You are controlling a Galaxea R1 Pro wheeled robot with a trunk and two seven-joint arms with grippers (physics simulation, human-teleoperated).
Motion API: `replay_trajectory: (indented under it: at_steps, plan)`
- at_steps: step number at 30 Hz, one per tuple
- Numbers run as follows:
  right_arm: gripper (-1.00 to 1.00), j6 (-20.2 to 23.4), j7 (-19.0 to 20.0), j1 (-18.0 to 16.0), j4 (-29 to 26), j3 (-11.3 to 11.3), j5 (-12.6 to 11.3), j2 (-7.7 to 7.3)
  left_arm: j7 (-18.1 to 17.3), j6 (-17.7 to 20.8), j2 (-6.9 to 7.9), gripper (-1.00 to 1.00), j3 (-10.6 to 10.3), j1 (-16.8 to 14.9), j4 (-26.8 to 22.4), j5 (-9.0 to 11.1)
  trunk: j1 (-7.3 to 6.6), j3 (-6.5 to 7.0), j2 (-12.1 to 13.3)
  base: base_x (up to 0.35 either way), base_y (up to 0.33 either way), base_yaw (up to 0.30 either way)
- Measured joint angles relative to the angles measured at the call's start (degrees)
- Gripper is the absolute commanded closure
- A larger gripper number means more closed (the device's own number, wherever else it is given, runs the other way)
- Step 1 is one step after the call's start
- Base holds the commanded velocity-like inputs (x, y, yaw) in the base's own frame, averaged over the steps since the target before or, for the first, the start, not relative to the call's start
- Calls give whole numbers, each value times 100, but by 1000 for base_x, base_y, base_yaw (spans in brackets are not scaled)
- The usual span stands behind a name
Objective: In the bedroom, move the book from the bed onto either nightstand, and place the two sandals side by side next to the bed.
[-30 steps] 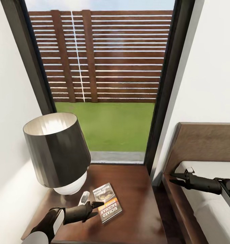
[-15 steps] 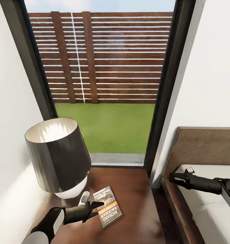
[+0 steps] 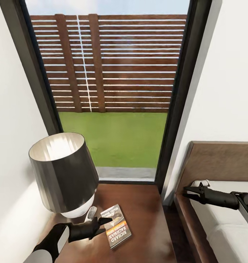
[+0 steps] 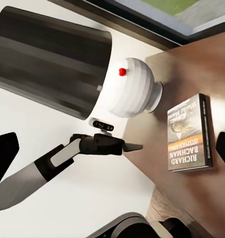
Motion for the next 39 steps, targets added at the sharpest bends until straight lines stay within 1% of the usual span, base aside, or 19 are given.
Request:
replay_trajectory:
  at_steps: [39]
  plan:
    - [-100,8,0,0,3,0,4,2,34,-49,-11,-100,-1,10,24,-10,-857,700,1564,0,0,0]
